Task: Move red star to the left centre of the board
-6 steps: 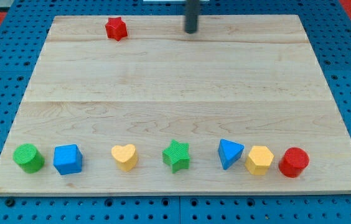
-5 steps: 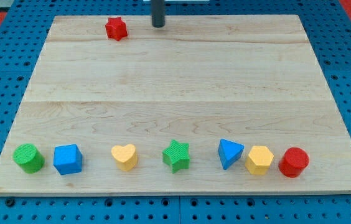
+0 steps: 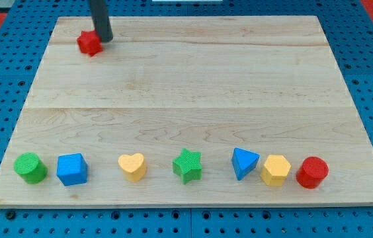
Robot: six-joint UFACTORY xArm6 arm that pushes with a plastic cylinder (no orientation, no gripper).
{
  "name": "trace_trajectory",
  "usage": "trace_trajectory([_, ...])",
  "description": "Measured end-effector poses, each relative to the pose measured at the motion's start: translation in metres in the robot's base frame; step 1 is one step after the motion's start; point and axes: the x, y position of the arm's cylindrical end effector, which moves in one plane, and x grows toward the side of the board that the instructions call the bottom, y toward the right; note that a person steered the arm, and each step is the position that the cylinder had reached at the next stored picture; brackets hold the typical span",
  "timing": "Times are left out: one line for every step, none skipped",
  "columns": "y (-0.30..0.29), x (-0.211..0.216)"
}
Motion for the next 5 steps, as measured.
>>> trace_trajectory([-0.01,0.03])
trace_trajectory([0.025,-0.016])
trace_trajectory([-0.043,-0.027])
trace_trajectory([-0.069,0.018])
trace_trajectory([-0.074,0.067])
